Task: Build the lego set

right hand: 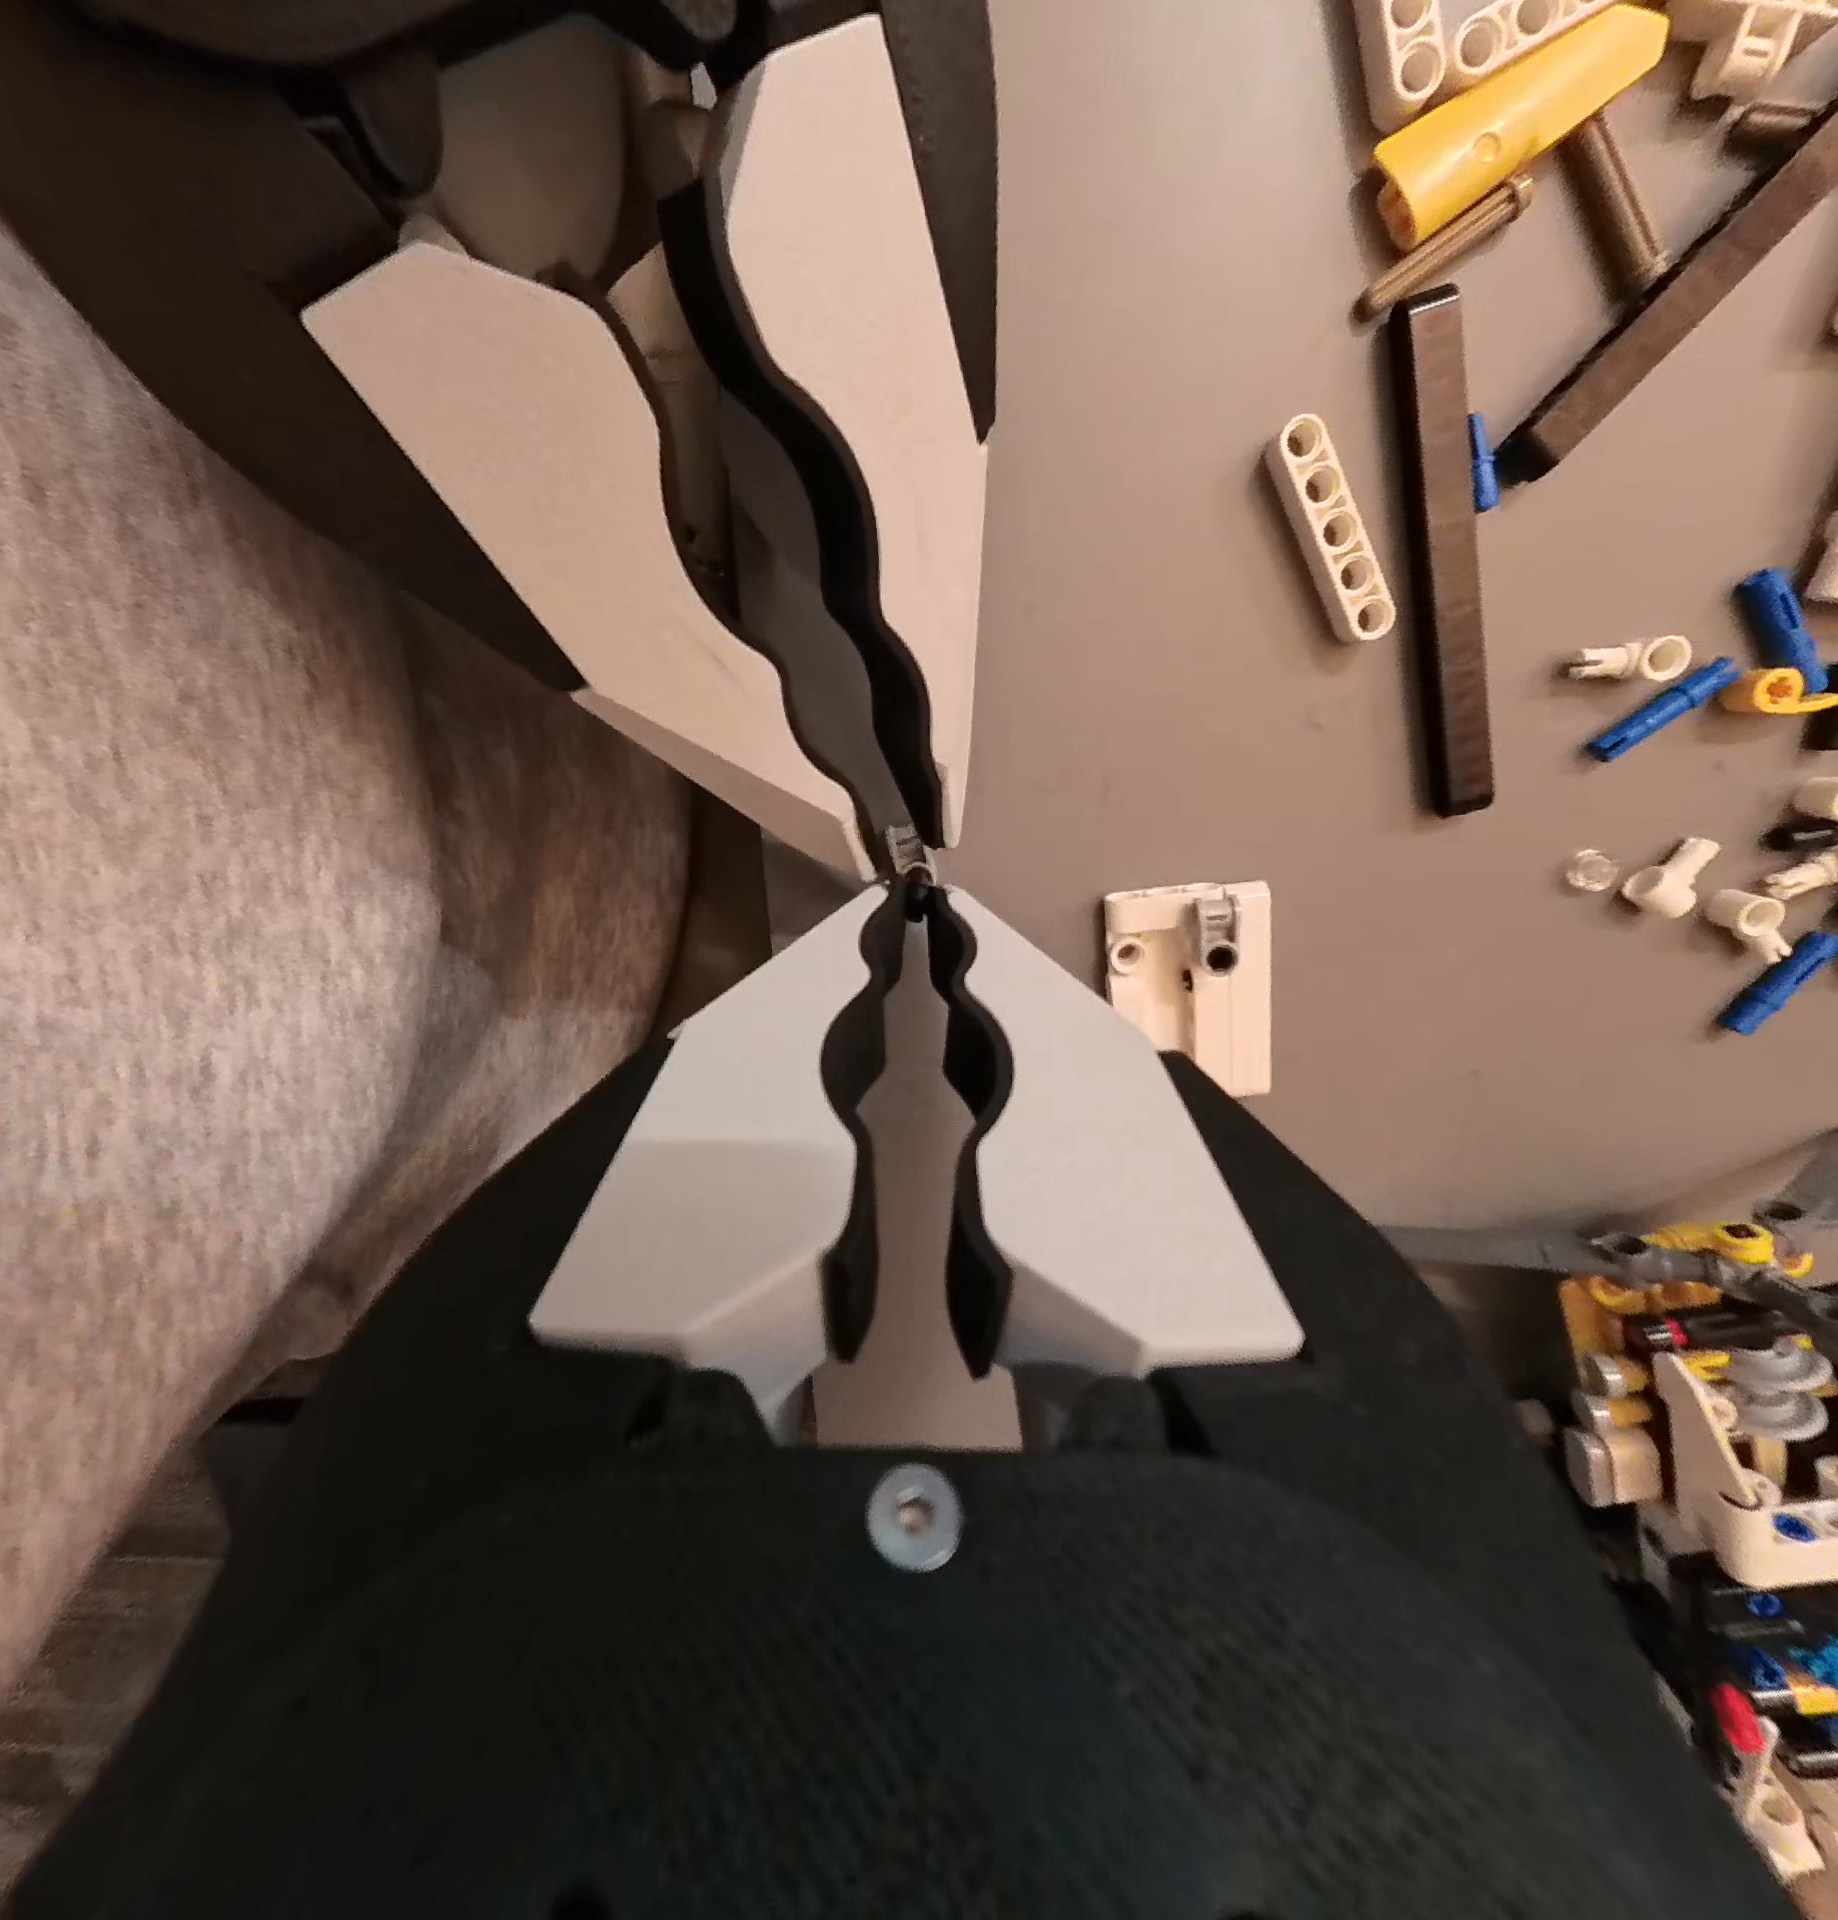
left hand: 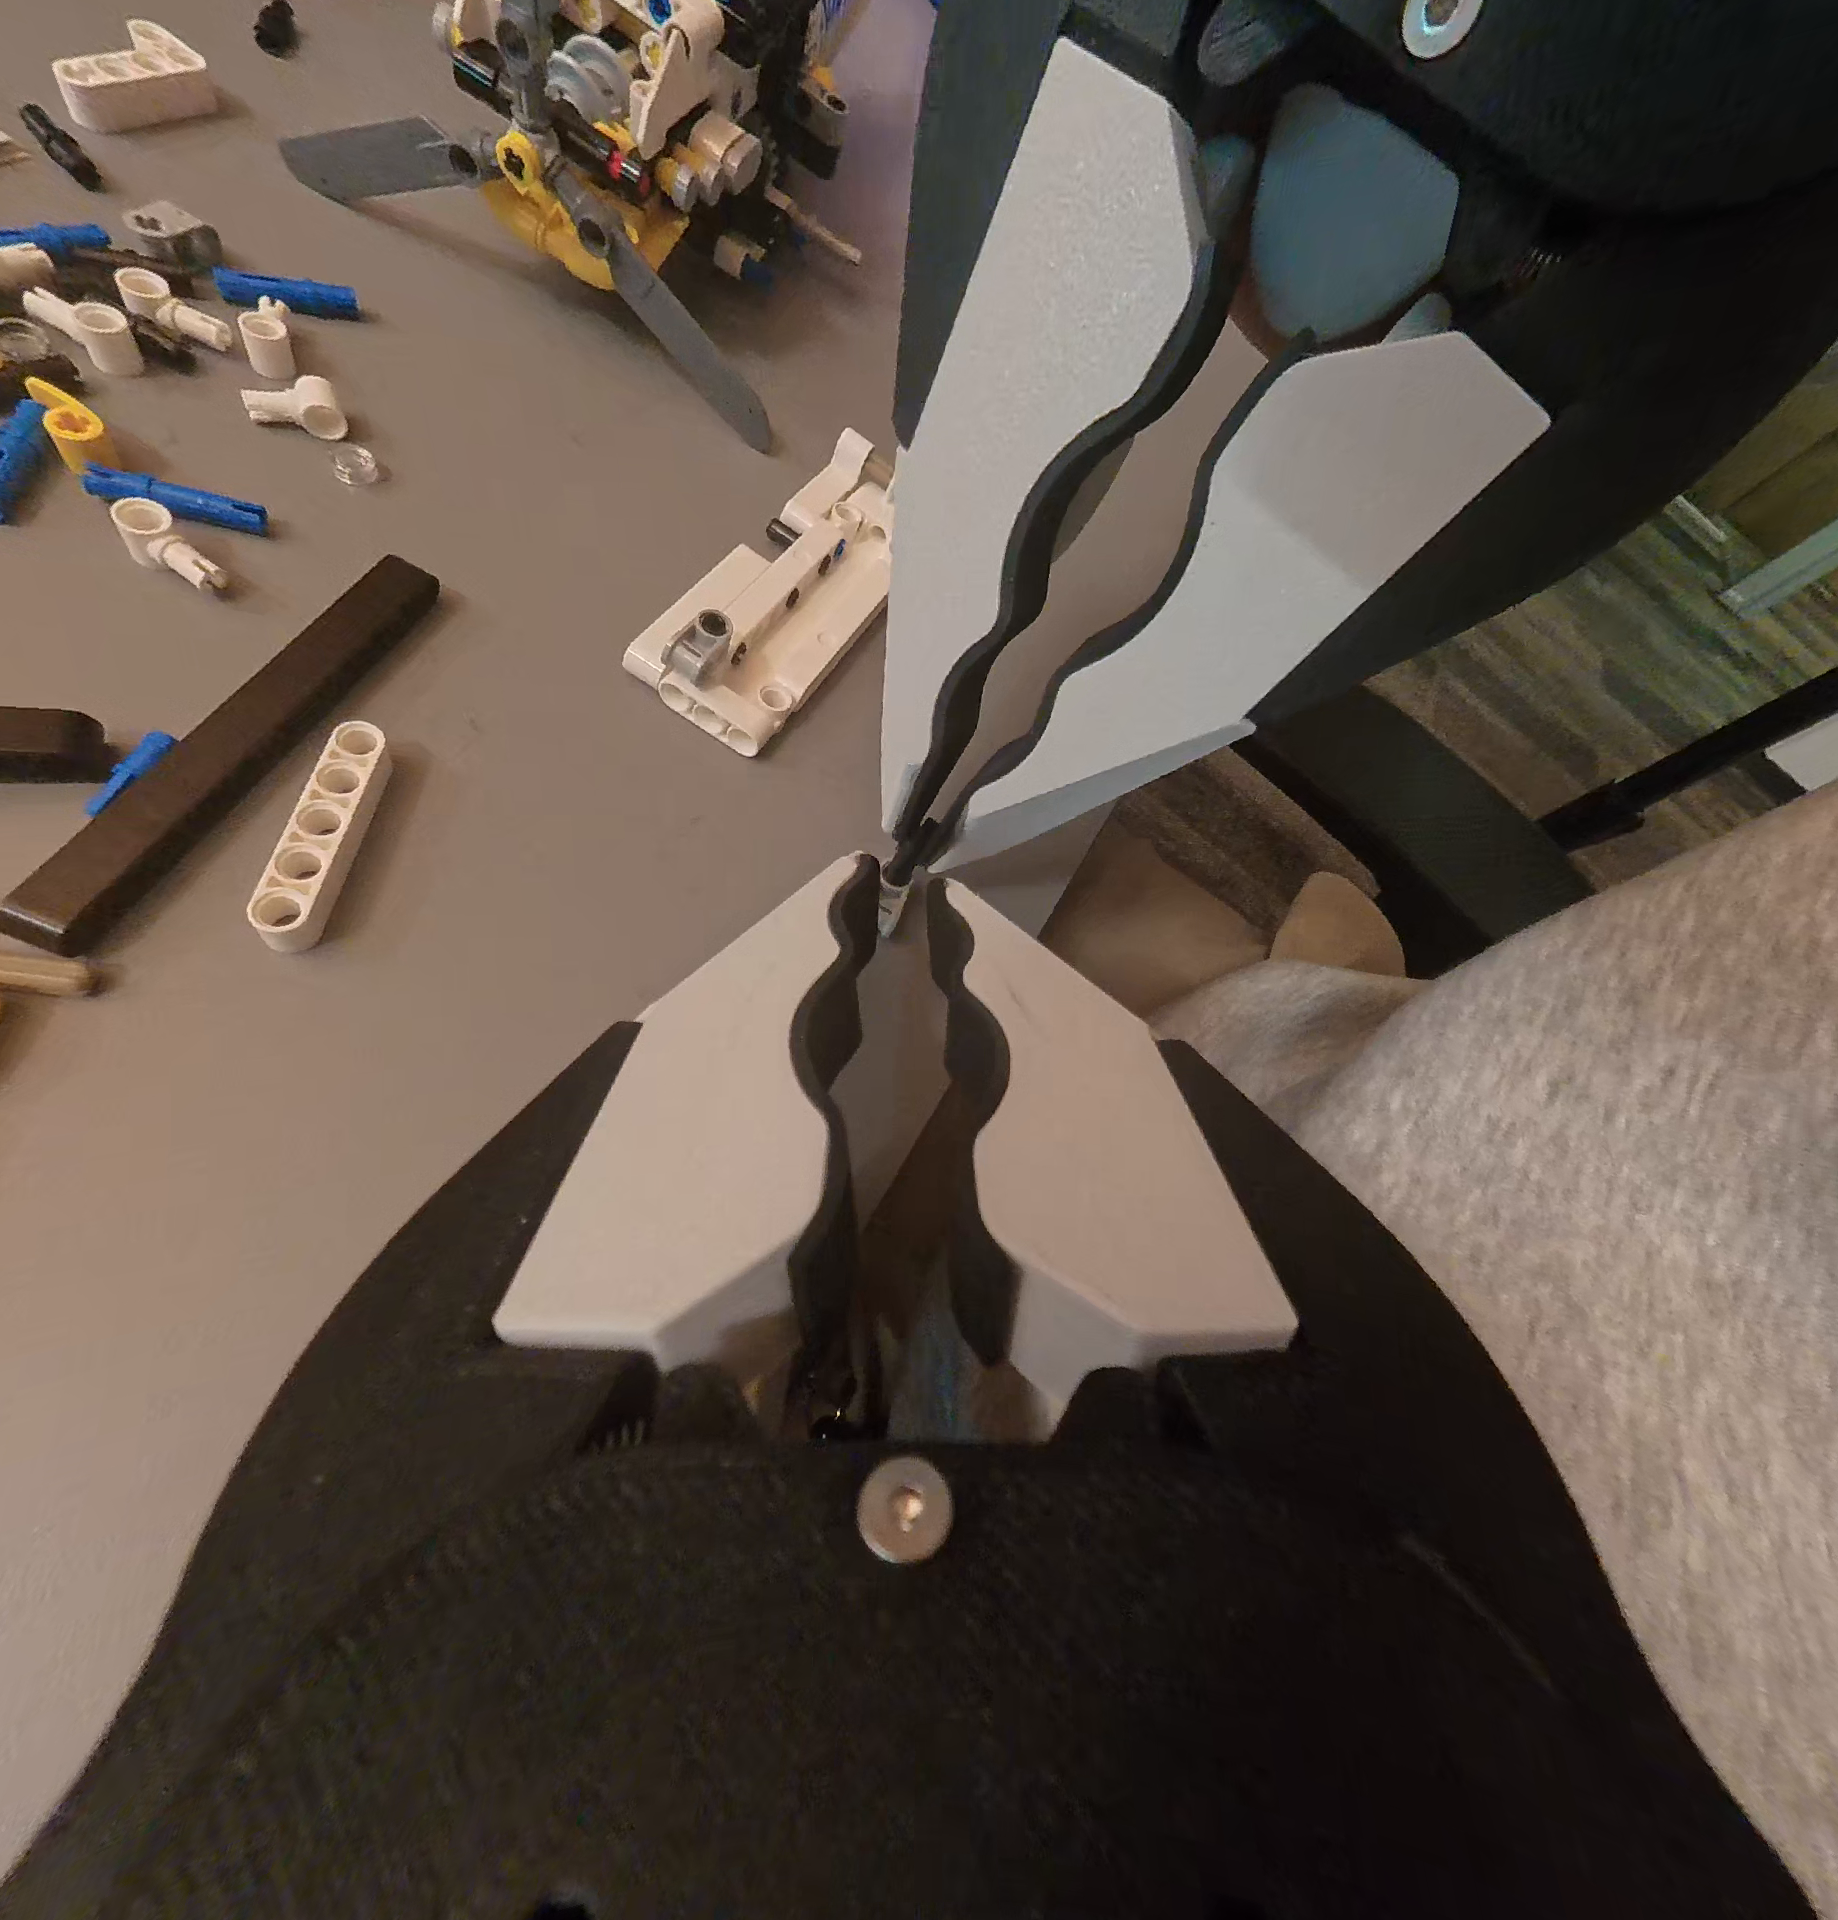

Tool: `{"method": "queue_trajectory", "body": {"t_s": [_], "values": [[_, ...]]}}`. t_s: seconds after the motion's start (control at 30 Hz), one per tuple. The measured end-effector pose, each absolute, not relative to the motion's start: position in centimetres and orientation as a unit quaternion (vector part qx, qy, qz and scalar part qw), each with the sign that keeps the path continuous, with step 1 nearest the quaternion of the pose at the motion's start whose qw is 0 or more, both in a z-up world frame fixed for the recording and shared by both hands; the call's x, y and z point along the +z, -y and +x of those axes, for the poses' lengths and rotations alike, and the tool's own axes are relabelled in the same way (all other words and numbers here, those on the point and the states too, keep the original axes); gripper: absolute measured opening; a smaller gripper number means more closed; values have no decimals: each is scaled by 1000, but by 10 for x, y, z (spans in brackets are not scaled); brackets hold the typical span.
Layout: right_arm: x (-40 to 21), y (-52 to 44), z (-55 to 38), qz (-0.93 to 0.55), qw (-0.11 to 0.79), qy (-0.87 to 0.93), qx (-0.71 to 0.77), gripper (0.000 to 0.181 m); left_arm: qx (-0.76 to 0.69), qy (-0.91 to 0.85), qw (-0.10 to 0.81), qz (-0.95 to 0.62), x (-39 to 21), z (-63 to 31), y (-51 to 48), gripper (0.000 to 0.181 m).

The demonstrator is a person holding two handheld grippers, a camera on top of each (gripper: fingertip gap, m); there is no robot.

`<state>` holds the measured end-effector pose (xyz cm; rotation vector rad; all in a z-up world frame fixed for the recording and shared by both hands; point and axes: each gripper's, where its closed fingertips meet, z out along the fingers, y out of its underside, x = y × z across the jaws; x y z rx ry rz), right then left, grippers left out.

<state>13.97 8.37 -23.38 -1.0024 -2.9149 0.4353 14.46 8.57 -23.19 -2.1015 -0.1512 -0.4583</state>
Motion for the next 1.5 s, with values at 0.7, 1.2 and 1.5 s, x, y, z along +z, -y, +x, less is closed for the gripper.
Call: {"method": "queue_trajectory", "body": {"t_s": [0.7,1.2,1.5], "values": [[-235,-83,140,-345,-19,933,103,3,-193,76,479,-853,-230,141,-83,10],[-235,-80,139,-344,-27,934,95,2,-205,80,479,-850,-230,141,-80,9],[-235,-80,139,-337,-32,937,90,2,-209,83,481,-848,-230,140,-79,6]]}}
